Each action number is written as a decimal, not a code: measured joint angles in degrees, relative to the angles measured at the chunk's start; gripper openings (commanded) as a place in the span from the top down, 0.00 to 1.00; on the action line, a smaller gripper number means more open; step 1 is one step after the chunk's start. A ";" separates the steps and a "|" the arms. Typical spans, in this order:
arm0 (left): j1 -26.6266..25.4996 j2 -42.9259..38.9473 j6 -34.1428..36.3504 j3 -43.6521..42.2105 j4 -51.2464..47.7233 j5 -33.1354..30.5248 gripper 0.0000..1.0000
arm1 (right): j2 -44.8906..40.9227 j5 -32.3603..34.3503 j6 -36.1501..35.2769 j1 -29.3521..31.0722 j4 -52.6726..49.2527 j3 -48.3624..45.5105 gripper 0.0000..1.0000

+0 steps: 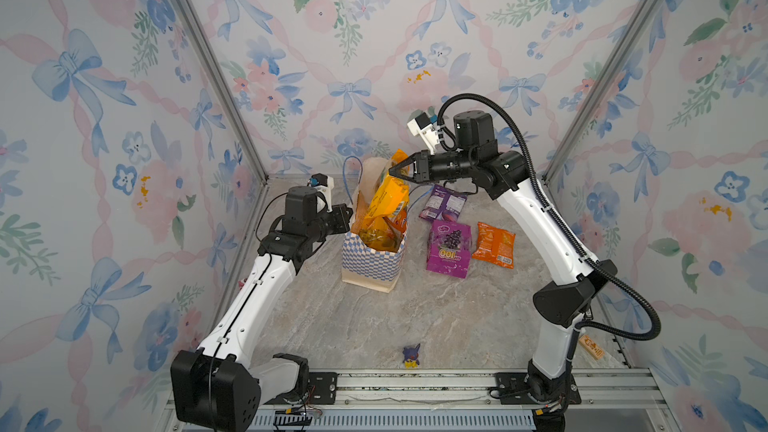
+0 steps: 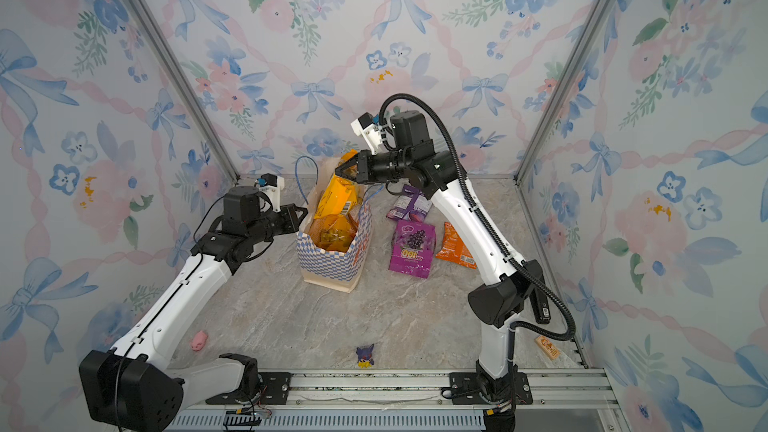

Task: Place the snacks into the paper bag
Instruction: 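Carry the yellow mango gummy bag with the right gripper over the paper bag, then lower the yellow mango gummy bag into the paper bag opening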

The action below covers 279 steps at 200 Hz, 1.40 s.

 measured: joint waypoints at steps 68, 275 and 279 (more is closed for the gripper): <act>0.00 0.00 0.00 -0.02 0.00 0.00 1.00 | 3.06 8.52 -7.50 1.51 -9.38 6.19 1.00; 0.00 0.00 -0.02 -0.02 0.00 0.02 1.00 | 8.61 28.81 -19.04 7.69 -22.05 12.79 1.00; 0.00 0.00 -0.02 -0.02 0.00 0.02 1.00 | 8.61 28.83 -19.04 7.72 -22.05 12.81 1.00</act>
